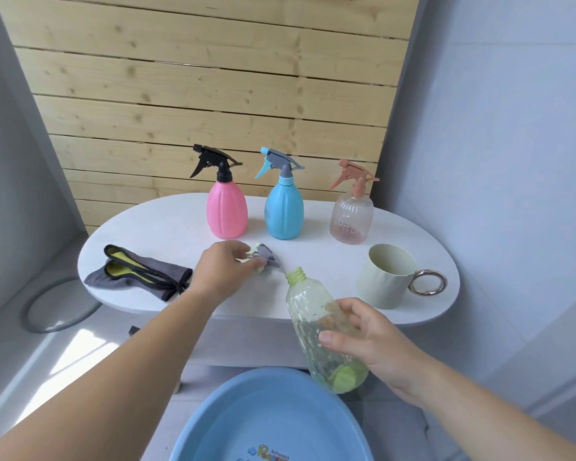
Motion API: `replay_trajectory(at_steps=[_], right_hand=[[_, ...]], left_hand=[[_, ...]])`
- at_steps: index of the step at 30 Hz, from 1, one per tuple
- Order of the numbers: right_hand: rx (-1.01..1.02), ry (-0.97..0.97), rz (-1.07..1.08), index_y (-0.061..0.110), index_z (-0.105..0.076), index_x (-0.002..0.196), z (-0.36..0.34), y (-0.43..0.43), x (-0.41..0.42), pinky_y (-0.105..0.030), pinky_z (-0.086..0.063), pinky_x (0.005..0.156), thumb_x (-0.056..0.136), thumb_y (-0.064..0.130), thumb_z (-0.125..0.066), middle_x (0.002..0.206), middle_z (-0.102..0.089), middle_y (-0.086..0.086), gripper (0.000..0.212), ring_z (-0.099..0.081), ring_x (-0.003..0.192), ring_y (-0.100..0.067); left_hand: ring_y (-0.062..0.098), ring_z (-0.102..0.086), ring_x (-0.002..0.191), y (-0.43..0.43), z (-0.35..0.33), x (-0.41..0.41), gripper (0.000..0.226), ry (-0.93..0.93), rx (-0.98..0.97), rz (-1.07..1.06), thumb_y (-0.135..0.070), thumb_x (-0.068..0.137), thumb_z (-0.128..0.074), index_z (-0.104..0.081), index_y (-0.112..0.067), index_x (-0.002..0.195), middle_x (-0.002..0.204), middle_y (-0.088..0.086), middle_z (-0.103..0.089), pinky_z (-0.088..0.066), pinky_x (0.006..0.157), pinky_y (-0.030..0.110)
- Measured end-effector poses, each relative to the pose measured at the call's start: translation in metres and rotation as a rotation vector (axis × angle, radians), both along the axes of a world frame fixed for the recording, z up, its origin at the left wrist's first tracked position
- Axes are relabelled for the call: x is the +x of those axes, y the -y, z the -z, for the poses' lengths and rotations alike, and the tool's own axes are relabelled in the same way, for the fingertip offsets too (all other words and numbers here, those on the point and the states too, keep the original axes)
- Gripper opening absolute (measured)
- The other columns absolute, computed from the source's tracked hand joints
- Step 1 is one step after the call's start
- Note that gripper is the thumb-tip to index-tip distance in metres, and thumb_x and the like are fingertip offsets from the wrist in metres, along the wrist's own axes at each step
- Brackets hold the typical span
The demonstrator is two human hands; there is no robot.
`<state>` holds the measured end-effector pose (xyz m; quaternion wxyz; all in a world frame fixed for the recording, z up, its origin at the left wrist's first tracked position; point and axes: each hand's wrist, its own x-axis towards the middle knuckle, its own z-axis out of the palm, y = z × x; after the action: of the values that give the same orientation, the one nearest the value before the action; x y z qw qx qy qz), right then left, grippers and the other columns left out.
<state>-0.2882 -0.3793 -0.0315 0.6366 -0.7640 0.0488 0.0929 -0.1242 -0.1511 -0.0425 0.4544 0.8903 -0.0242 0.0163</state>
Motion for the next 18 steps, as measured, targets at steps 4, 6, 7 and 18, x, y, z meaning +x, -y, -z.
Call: replay_trajectory(at_steps=[4,6,7,18], right_hand=[[0.042,0.038,0.042,0.022,-0.06,0.121,-0.004,-0.002,0.001,-0.026,-0.054,0.088,0.066,0.039,-0.083,0.118,-0.07,0.004,0.062,-0.068,0.107,-0.008],[0.064,0.053,0.058,0.023,-0.06,0.122,-0.006,-0.004,0.001,-0.032,-0.053,0.094,0.065,0.042,-0.084,0.118,-0.07,0.004,0.065,-0.068,0.108,-0.013],[0.083,0.061,0.065,0.022,-0.06,0.122,-0.009,-0.006,0.0,-0.033,-0.053,0.093,0.067,0.041,-0.084,0.118,-0.071,0.003,0.063,-0.069,0.108,-0.015],[0.032,0.191,-0.025,0.038,-0.063,0.119,-0.03,-0.029,-0.022,-0.034,-0.053,0.097,0.066,0.063,-0.08,0.12,-0.068,0.006,0.061,-0.066,0.111,-0.009]], left_hand=[[0.016,-0.068,0.1,-0.004,-0.025,-0.008,0.038,0.121,-0.045,0.012,-0.038,0.088,-0.083,-0.074,-0.013,0.115,0.105,-0.001,-0.073,-0.049,0.084,0.024],[0.016,-0.071,0.1,-0.003,-0.043,-0.021,0.03,0.124,-0.121,0.055,-0.034,0.093,-0.077,-0.073,-0.014,0.114,0.105,-0.001,-0.075,-0.051,0.08,0.02],[0.019,-0.072,0.104,-0.003,-0.051,-0.03,0.028,0.058,-0.202,0.104,-0.034,0.095,-0.075,-0.073,-0.014,0.115,0.107,0.002,-0.076,-0.055,0.083,0.024],[0.017,-0.074,0.104,0.01,-0.058,-0.13,0.032,-0.387,-0.622,0.49,-0.033,0.082,-0.077,-0.077,-0.023,0.112,0.115,0.004,-0.077,-0.057,0.091,0.037]])
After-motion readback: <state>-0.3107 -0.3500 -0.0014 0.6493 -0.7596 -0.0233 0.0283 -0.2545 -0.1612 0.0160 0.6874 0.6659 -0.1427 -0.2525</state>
